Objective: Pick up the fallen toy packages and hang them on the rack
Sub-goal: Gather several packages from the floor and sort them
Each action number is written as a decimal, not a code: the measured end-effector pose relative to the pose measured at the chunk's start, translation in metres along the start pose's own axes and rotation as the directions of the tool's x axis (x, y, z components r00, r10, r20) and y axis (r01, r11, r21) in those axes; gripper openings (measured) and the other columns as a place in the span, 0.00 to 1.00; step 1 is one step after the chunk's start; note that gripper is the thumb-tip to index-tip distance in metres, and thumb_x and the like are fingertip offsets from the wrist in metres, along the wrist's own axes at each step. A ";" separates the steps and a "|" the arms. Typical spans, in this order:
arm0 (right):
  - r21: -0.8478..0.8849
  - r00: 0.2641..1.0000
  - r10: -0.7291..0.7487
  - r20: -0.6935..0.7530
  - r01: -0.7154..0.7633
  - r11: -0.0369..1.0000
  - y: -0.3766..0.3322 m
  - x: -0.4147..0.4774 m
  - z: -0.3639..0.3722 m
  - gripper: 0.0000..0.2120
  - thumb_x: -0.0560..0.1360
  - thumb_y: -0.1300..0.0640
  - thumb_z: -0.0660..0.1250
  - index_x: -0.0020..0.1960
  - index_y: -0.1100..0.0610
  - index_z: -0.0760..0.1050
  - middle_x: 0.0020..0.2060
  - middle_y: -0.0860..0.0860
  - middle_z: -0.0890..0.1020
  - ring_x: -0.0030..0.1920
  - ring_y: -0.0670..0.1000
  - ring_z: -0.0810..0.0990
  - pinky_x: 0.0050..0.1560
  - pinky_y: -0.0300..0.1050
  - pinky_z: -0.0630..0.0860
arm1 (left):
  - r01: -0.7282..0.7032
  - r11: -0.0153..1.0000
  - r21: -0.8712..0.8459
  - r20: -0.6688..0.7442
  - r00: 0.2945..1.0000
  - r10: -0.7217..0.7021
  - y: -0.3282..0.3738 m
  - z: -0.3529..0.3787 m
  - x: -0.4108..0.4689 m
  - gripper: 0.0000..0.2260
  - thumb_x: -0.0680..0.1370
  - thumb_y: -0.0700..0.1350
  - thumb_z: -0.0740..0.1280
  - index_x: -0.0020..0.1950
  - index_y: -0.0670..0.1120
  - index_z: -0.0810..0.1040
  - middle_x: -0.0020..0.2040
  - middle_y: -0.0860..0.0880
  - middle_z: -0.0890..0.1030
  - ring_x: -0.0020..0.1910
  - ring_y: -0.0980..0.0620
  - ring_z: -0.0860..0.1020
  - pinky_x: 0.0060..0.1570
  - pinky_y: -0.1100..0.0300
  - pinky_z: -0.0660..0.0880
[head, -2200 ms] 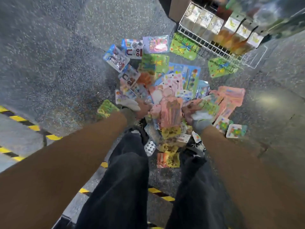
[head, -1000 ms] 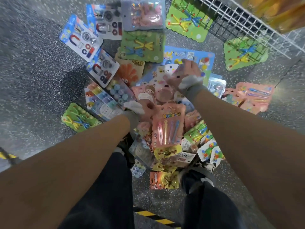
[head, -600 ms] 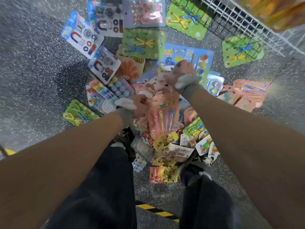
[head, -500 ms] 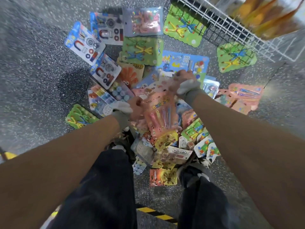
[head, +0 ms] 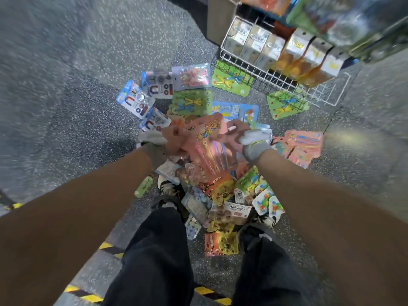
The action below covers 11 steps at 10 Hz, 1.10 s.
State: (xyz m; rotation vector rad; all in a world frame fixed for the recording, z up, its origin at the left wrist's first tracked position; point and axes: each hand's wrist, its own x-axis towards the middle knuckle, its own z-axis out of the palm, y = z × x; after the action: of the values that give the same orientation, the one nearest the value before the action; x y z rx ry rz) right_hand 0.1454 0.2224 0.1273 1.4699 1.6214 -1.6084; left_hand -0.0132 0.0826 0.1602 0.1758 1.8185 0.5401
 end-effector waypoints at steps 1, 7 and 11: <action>0.041 0.998 0.033 -0.059 -0.031 0.999 -0.024 -0.054 -0.023 0.22 0.72 0.47 0.74 0.38 0.53 0.60 0.38 0.47 0.69 0.44 0.46 0.68 0.40 0.36 0.68 | -0.040 0.996 -0.081 0.020 0.999 0.042 0.031 -0.011 -0.049 0.06 0.82 0.42 0.64 0.51 0.39 0.72 0.45 0.39 0.80 0.38 0.45 0.80 0.33 0.53 0.82; -0.060 0.914 -0.191 -0.358 0.182 0.982 -0.185 -0.375 -0.190 0.19 0.74 0.52 0.71 0.64 0.54 0.75 0.59 0.53 0.81 0.58 0.58 0.79 0.60 0.59 0.76 | -0.198 0.980 -0.019 0.123 0.972 0.199 0.221 -0.095 -0.301 0.24 0.72 0.48 0.76 0.63 0.40 0.74 0.52 0.37 0.83 0.45 0.40 0.84 0.44 0.46 0.83; -0.321 0.839 -0.425 -0.341 0.321 0.891 -0.273 -0.479 -0.212 0.08 0.77 0.54 0.65 0.55 0.51 0.78 0.47 0.51 0.83 0.44 0.53 0.79 0.43 0.43 0.75 | -0.312 0.950 0.023 0.015 0.950 0.312 0.342 -0.096 -0.442 0.05 0.77 0.41 0.66 0.45 0.39 0.75 0.33 0.42 0.79 0.22 0.52 0.79 0.22 0.62 0.76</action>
State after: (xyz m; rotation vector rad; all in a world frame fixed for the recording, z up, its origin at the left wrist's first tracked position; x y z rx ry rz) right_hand 0.1554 0.2969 0.7135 1.4783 2.3828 -1.2577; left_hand -0.0153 0.1882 0.7172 0.4891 1.7976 0.7361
